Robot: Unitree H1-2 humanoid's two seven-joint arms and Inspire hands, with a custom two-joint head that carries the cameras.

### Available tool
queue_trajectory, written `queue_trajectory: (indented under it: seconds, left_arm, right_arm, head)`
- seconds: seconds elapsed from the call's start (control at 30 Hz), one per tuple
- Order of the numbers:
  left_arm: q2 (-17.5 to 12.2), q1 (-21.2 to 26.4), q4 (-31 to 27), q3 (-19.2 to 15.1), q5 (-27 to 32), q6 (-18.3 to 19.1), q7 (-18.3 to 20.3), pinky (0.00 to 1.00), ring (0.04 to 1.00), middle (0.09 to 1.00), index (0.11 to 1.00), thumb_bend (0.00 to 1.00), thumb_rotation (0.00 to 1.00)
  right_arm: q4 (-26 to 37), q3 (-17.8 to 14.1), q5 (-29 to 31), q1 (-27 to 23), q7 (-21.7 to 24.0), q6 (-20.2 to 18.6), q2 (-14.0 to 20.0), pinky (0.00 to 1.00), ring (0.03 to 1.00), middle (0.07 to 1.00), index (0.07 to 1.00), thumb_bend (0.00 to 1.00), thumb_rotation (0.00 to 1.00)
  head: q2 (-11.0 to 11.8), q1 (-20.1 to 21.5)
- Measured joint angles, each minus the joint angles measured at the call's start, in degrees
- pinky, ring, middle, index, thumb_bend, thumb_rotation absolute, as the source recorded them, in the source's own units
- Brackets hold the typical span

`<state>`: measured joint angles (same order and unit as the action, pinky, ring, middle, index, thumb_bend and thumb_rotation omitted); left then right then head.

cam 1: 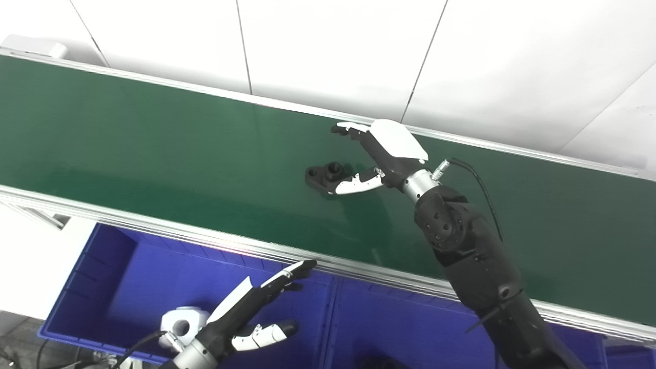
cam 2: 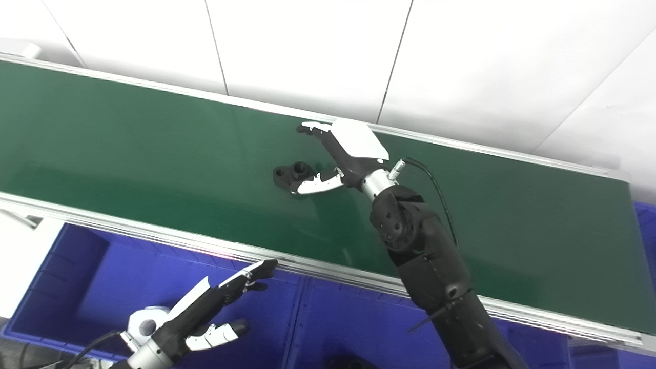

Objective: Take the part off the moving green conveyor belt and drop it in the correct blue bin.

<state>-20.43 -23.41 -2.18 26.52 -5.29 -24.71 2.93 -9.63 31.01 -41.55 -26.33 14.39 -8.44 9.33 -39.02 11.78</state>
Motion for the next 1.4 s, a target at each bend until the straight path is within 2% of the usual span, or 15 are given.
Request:
queue_trajectory:
  seconds: [0.3,0.4,0.6,0.7,0.83,0.87,0.9,0.93,0.97,1.0,1.07,1.13,1.17,1.27,1.4]
  left_arm:
    - [0.0,-0.2,-0.3,0.2,-0.9,0.0,-0.9,0.88,0.932,0.954,0.928,0.52,0.86]
    - [0.0,-0.1,-0.3,0.3,-1.0,0.0,-0.9,0.9,0.945,0.963,0.934,0.53,0.87]
    - [0.0,-0.1,-0.6,0.4,-0.7,0.0,-0.8,0.89,0.946,0.965,0.935,0.53,0.85]
    - [0.0,-0.1,-0.9,0.4,-0.6,0.0,-0.8,0.9,0.948,0.967,0.939,0.54,0.86]
    - [0.1,0.0,-0.9,0.5,-0.6,0.0,-0.8,0.88,0.943,0.967,0.942,0.53,0.86]
    - [0.2,0.0,-0.9,0.5,-0.6,0.0,-0.8,0.88,0.944,0.968,0.944,0.53,0.86]
    - [0.2,0.0,-0.9,0.5,-0.6,0.0,-0.8,0.88,0.944,0.968,0.944,0.53,0.86]
    - [0.3,0.0,-0.9,0.5,-0.6,0.0,-0.8,0.89,0.947,0.97,0.947,0.52,0.87]
    - [0.3,0.0,-1.0,0.6,-0.6,0.0,-0.8,0.89,0.948,0.97,0.947,0.53,0.87]
    - [0.4,0.0,-1.0,0.6,-0.6,0.0,-0.8,0.89,0.947,0.968,0.945,0.54,0.87]
    - [0.5,0.0,-1.0,0.6,-0.6,0.0,-0.8,0.89,0.947,0.969,0.945,0.56,0.87]
    - [0.5,-0.1,-1.0,0.6,-0.5,0.0,-0.8,0.9,0.949,0.971,0.946,0.56,0.88]
    - [0.5,-0.1,-1.0,0.6,-0.4,0.0,-0.8,0.9,0.949,0.97,0.946,0.56,0.88]
    - [0.5,-0.1,-1.0,0.5,0.1,0.0,-0.8,0.9,0.949,0.971,0.948,0.56,0.88]
    - [0.5,-0.4,-1.0,0.3,0.7,0.0,-0.6,0.9,0.945,0.97,0.95,0.56,0.88]
  right_arm:
    - [-2.1,3.3,-2.1,0.2,1.2,1.3,2.6,0.76,0.82,0.835,0.859,0.67,0.37]
    - [-2.1,3.7,-2.7,0.3,1.1,1.5,3.2,0.75,0.808,0.827,0.849,0.67,0.28]
    - [-1.5,3.7,-2.9,1.9,-0.8,2.3,4.2,0.75,0.806,0.825,0.85,0.67,0.23]
    - [-1.4,3.9,-3.3,2.1,-1.4,2.5,4.8,0.71,0.786,0.81,0.833,0.67,0.13]
    - [-1.4,4.1,-3.9,2.3,-2.4,3.9,5.6,0.68,0.744,0.786,0.813,0.7,0.11]
    - [-1.3,4.0,-3.9,2.5,-2.6,4.3,5.7,0.59,0.673,0.754,0.78,0.7,0.06]
    - [-1.2,3.9,-4.0,2.6,-2.8,4.5,5.8,0.54,0.636,0.738,0.764,0.7,0.03]
    - [-0.9,3.8,-4.0,2.8,-2.8,4.5,5.9,0.4,0.488,0.691,0.724,0.67,0.01]
    - [-0.5,3.8,-4.2,3.0,-2.7,4.5,6.0,0.33,0.422,0.638,0.701,0.64,0.0]
    - [0.1,3.9,-4.8,3.2,-2.5,4.5,6.2,0.29,0.378,0.539,0.674,0.58,0.0]
    - [1.0,3.9,-6.2,3.4,-1.6,4.3,6.4,0.29,0.412,0.511,0.652,0.55,0.0]
    - [2.2,4.0,-7.6,3.4,0.2,3.7,6.6,0.29,0.4,0.529,0.622,0.53,0.0]
    - [2.4,4.0,-8.1,3.4,0.8,3.6,6.6,0.29,0.375,0.502,0.583,0.51,0.0]
    - [3.1,3.8,-9.8,3.5,1.9,3.3,6.7,0.27,0.357,0.483,0.557,0.51,0.0]
    - [4.0,3.7,-11.6,3.8,2.7,3.3,7.2,0.24,0.382,0.512,0.496,0.51,0.0]
  head:
    - [-0.4,0.2]
    - [-0.7,-0.1]
    - [-1.4,0.0]
    - [-1.8,0.1]
    - [-2.2,0.4]
    - [-2.2,0.4]
    - [-2.4,0.6]
    - [-2.5,0.7]
    - [-2.6,1.0]
    - [-2.8,1.1]
    - [-2.9,1.3]
    - [-3.1,1.6]
    - [-3.1,1.6]
    - [-3.8,2.3]
    - [-4.1,2.5]
